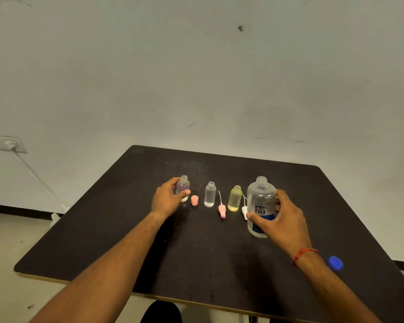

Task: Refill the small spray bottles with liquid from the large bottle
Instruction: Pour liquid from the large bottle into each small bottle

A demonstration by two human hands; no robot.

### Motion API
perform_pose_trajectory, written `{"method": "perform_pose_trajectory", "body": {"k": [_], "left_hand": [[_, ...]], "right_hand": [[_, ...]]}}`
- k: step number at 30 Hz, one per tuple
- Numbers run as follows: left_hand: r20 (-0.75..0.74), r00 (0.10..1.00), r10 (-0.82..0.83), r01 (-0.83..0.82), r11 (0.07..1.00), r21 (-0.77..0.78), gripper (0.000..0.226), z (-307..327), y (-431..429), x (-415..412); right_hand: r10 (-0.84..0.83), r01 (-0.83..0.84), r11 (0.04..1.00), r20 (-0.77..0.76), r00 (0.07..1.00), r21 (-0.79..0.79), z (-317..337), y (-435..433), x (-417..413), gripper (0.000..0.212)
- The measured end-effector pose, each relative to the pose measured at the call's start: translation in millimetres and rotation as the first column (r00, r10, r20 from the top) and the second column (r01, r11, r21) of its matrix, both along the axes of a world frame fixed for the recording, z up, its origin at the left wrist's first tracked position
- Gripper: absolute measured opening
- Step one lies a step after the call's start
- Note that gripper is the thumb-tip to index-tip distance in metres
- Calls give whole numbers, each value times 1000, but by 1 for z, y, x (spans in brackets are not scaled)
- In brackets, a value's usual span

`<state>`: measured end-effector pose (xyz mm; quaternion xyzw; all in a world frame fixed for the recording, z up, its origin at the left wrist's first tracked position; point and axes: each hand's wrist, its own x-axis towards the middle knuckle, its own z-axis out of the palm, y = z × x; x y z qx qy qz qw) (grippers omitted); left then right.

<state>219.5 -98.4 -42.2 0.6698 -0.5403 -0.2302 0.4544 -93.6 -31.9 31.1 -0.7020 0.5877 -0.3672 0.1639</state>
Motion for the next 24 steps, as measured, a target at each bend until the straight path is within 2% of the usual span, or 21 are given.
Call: {"method": "perform_pose_trajectory", "body": {"k": [13, 24], "left_hand": [[-30, 999, 34, -34, 999, 7, 45, -18, -6, -2], [-54, 991, 125, -127, 991, -30, 71, -12, 10, -4]], "right_hand": [[-95, 85, 994, 151, 984, 72, -12, -7, -37, 79], [-137, 125, 989, 163, 977, 84, -21, -13, -58, 77]]}}
